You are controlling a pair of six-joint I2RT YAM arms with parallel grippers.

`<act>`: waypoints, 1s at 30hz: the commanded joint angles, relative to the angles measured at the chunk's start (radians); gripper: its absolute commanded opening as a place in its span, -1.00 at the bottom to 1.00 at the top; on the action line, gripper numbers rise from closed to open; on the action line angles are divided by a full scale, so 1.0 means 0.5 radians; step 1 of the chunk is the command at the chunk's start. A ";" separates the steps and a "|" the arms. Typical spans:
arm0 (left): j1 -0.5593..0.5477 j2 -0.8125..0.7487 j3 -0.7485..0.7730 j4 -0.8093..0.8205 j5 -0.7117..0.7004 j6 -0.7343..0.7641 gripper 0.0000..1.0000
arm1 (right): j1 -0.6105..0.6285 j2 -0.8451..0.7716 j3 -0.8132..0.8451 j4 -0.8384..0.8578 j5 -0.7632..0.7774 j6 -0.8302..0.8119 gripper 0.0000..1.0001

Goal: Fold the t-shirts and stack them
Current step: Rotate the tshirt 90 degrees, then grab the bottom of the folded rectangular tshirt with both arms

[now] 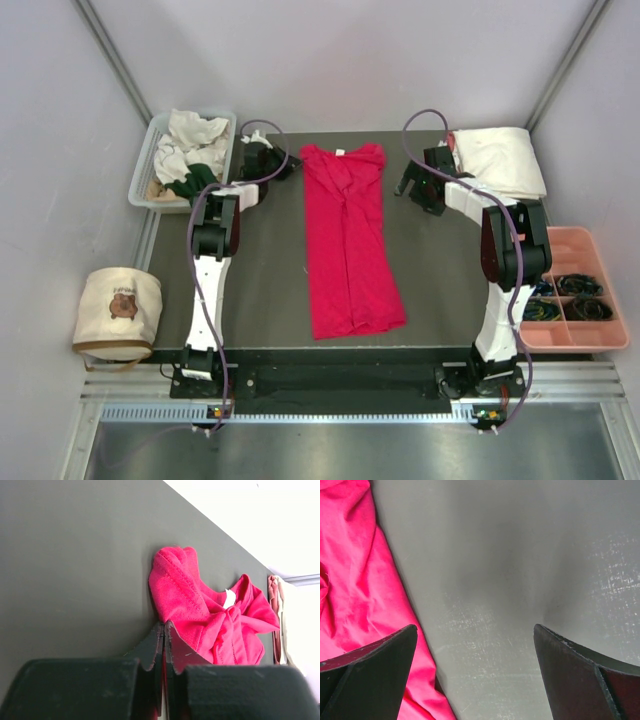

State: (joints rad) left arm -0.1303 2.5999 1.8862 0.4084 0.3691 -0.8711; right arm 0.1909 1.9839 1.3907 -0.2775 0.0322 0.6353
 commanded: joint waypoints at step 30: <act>-0.637 -1.888 -2.232 -0.012 -0.462 0.322 0.98 | 0.243 -1.503 -1.462 -0.098 -0.074 0.067 0.97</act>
State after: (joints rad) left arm -0.3103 1.8332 0.8349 0.5491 0.2161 -0.8207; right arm 0.2497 1.3560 0.6895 -0.2970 -0.0456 0.6834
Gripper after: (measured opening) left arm 0.987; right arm 0.987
